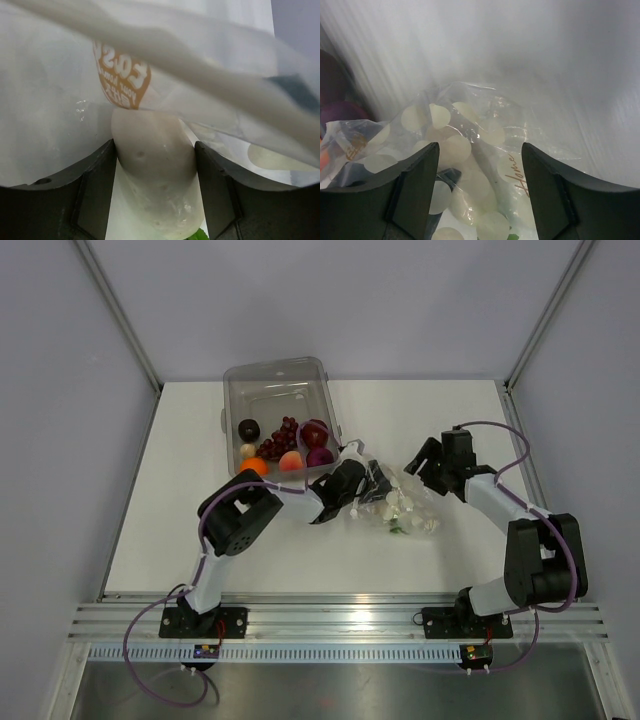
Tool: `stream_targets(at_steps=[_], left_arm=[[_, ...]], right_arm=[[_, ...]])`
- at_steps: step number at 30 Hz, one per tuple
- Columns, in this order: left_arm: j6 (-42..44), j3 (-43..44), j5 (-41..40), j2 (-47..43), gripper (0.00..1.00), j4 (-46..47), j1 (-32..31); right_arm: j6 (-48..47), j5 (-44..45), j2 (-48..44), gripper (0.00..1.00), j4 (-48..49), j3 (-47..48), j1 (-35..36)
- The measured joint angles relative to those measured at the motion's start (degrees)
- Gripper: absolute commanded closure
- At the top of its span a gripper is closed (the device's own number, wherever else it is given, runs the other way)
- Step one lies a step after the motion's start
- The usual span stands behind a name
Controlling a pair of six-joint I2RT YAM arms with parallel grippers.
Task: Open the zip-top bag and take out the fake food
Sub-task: Pick up the fake fruit from the zipper food storage bag.
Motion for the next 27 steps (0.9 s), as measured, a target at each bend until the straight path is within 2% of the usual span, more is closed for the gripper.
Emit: stream_targets(at_steps=[3,14,20,27], left_arm=[[0.0,-0.6,0.0,-0.4,0.65,0.0,0.0],[-0.3,-3.2,-0.6,-2.1,0.65,1.2,0.3],[-0.3,-4.2,-0.6,-2.5,0.65,3.2,0.4],[-0.3,-4.5,-0.6,-4.9,0.65,3.0,0.4]], right_arm=[[-0.2,1.0,0.0,0.22,-1.2,0.0,0.0],[-0.5,2.7,-6.9,0.23,-3.5,-3.8,0.0],[-0.3,1.0,-4.1,0.22,-3.1,-5.0,0.0],[0.7,-2.4,1.0,0.3,0.8,-5.9,0.0]])
